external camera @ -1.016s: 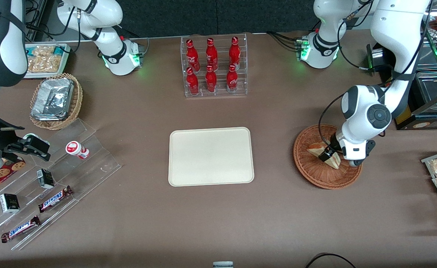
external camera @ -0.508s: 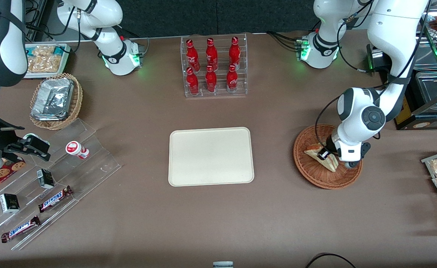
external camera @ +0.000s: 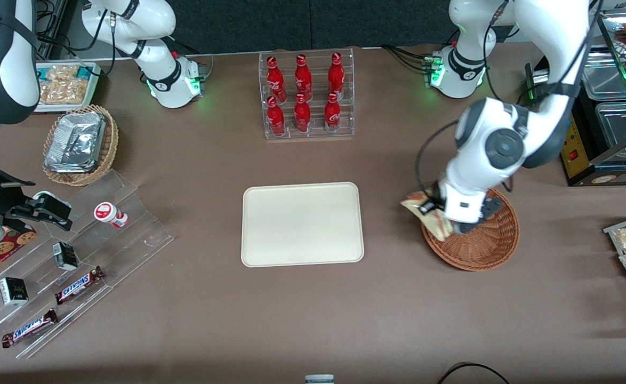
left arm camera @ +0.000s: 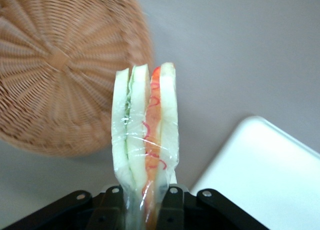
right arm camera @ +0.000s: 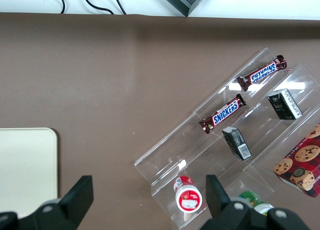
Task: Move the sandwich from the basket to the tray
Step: 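Lift the sandwich and carry it with the left gripper over the cream tray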
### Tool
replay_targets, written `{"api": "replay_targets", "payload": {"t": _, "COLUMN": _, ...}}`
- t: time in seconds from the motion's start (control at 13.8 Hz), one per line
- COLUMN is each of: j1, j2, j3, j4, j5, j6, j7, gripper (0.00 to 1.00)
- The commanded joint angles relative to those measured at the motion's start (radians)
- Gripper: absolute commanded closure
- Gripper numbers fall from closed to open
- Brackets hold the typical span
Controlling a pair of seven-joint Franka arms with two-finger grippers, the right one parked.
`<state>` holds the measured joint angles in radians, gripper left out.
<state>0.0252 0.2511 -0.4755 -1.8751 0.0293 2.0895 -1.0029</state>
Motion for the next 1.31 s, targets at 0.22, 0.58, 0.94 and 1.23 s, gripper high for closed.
{"api": "replay_targets", "payload": {"t": 0.22, "j1": -0.172, "j2": 0.201, "j3": -0.129, "j4": 0.253, "j5": 0.231, "j6": -0.06, "j7": -0.089, "gripper": 0.95}}
{"api": "replay_targets", "payload": {"t": 0.58, "j1": -0.387, "j2": 0.483, "j3": -0.127, "j4": 0.54, "j5": 0.4, "j6": -0.085, "j7": -0.086, "gripper": 0.91}}
{"api": "replay_targets", "payload": {"t": 0.94, "j1": -0.452, "j2": 0.66, "j3": -0.124, "j4": 0.668, "j5": 0.484, "j6": -0.074, "j7": 0.049, "gripper": 0.91}}
{"api": "replay_targets", "payload": {"t": 1.23, "j1": -0.453, "j2": 0.738, "j3": -0.123, "j4": 0.702, "j5": 0.511, "j6": -0.004, "j7": 0.052, "gripper": 0.86}}
